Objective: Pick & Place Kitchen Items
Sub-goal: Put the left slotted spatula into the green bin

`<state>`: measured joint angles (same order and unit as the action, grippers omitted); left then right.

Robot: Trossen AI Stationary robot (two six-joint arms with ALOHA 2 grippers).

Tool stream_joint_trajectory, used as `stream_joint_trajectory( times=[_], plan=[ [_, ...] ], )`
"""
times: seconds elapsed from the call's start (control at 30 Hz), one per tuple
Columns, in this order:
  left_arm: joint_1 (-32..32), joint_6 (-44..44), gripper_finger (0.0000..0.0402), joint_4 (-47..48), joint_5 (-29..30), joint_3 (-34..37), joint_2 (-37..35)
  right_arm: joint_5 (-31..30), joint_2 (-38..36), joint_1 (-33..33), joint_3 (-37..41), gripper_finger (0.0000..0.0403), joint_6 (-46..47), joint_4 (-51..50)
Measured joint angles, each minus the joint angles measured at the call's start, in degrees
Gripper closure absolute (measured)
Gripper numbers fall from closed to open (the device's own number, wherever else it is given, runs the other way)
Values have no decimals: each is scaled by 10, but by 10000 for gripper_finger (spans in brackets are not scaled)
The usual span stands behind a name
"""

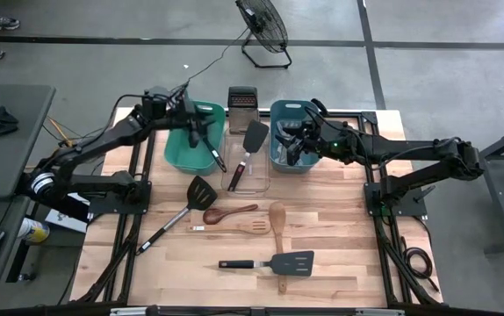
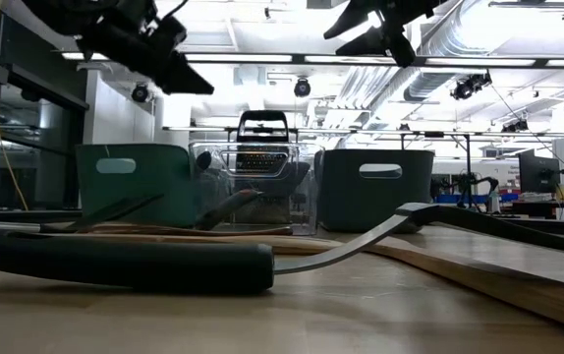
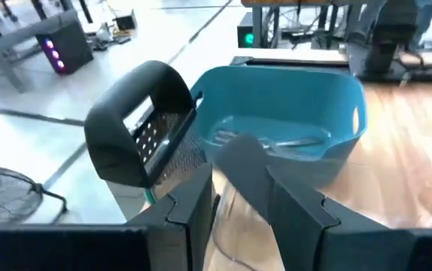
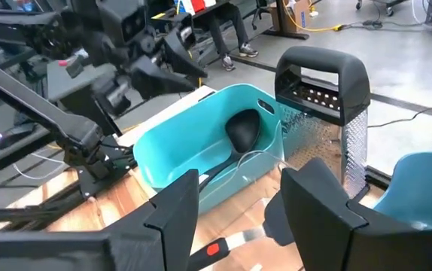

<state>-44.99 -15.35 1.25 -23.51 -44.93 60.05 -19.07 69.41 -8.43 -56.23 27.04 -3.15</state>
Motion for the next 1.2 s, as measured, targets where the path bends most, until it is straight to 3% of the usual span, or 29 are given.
stream_joint_trajectory(
  times=[0.17, 0.43, 0.6, 0.77, 1.2],
  plan=[
    [0, 13, 281, 105, 0, -55, 0, 30, 0, -3, 0, 221, 19, -12],
    [0, 42, 281, 368, 9, -152, 0, 61, -1, -3, 0, 221, 8, -37],
    [14, 110, 281, 466, 16, -183, -2, 103, -1, -4, 0, 221, -3, -43],
    [70, 172, 281, 532, 70, -187, -21, 115, -2, -4, 0, 221, -3, -52],
    [285, 395, 281, 627, 223, -187, -41, 210, -9, -3, 0, 221, -3, -76]
  ],
)
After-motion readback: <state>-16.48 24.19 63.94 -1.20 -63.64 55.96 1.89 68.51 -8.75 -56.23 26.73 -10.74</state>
